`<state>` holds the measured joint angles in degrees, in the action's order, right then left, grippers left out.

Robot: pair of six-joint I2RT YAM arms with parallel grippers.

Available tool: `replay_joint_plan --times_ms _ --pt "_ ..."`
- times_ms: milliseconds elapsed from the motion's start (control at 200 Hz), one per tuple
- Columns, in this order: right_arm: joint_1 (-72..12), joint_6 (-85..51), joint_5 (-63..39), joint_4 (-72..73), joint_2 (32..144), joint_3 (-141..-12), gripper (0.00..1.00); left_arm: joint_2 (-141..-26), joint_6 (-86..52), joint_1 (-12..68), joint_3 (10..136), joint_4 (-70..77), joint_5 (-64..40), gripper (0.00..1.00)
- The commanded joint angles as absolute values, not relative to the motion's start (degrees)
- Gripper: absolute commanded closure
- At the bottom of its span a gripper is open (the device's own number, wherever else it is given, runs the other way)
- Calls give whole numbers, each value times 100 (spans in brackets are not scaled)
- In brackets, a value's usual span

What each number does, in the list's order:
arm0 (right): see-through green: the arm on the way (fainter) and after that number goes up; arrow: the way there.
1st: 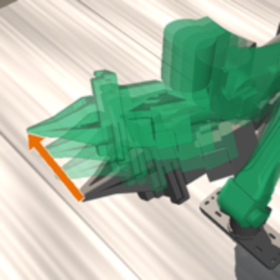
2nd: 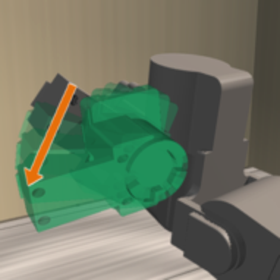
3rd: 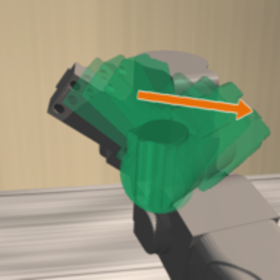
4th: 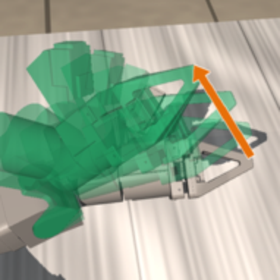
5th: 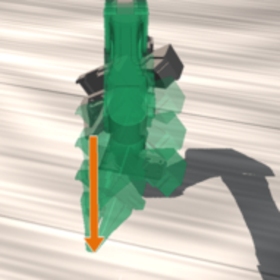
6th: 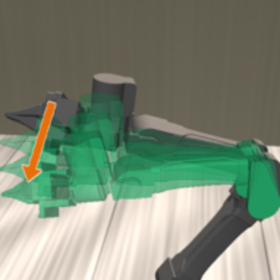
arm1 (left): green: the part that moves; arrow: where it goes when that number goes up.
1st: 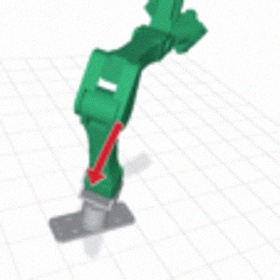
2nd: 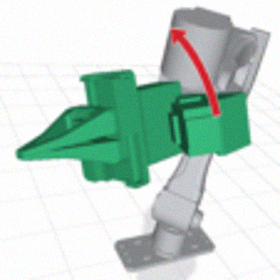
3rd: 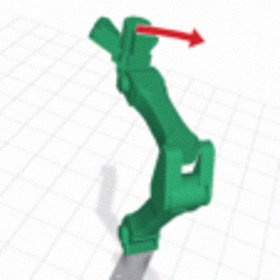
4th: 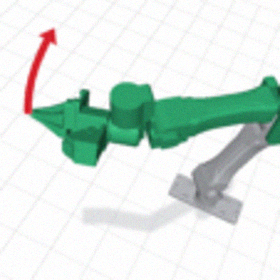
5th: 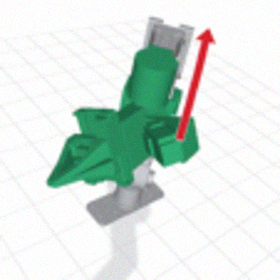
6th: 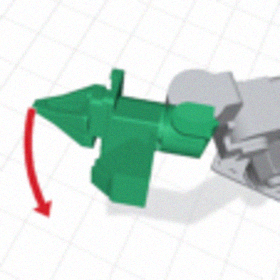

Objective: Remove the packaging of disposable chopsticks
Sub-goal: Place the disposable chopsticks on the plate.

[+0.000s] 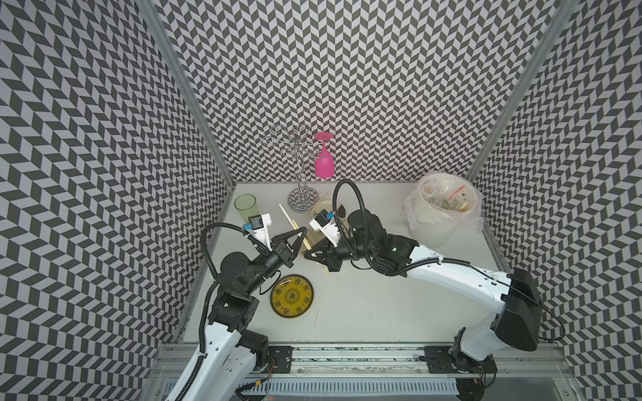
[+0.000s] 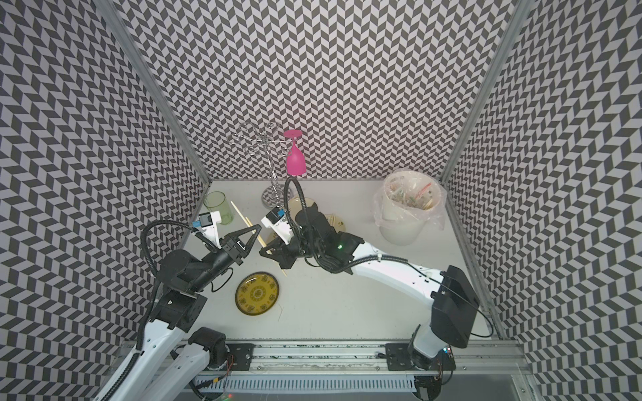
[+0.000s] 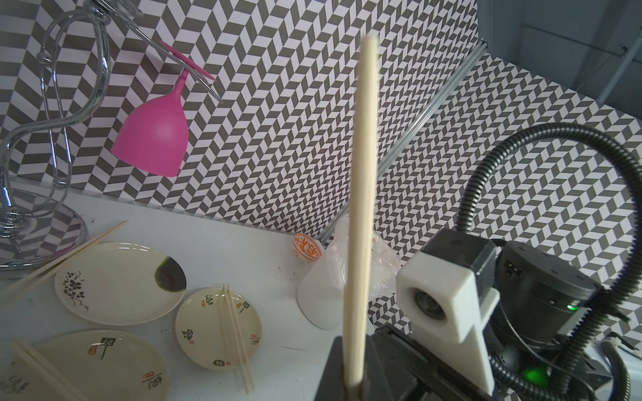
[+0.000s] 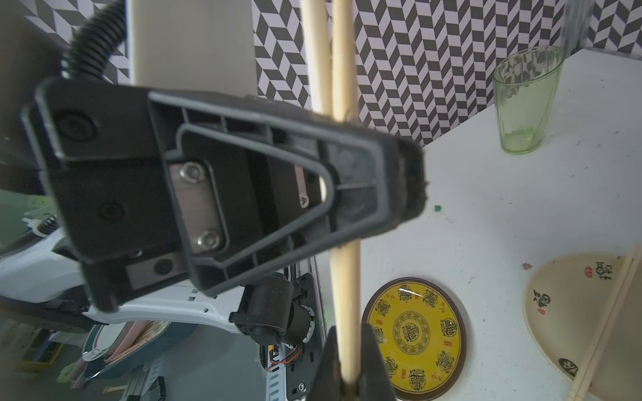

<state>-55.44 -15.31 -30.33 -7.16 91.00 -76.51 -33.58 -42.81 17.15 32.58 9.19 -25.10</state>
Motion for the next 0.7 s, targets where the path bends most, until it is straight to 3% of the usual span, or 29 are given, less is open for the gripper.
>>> replay_joint_plan --times_ms 0,55,115,350,526,696 --pt "-5463 -2262 -3396 -611 9240 -7874 100 -3035 -3575 1685 3389 731 -1859 76" --pt "-5439 -2424 -3485 -734 9295 -7910 100 -2907 -3319 1687 3593 411 -1377 47" --pt "-5440 -2548 -3506 -850 9347 -7917 100 -2795 -3027 1685 3822 94 -839 34" --pt "-5481 -2728 -3661 -1481 9816 -7933 100 -2410 -2038 1685 4401 -692 894 32" --pt "-5690 -2461 -3423 -2584 10558 -8398 100 -2300 -1459 1687 4281 -1016 1659 32" --pt "-5953 -2375 -3271 -2751 11181 -8609 100 -2059 -1213 1685 3800 -960 2025 32"
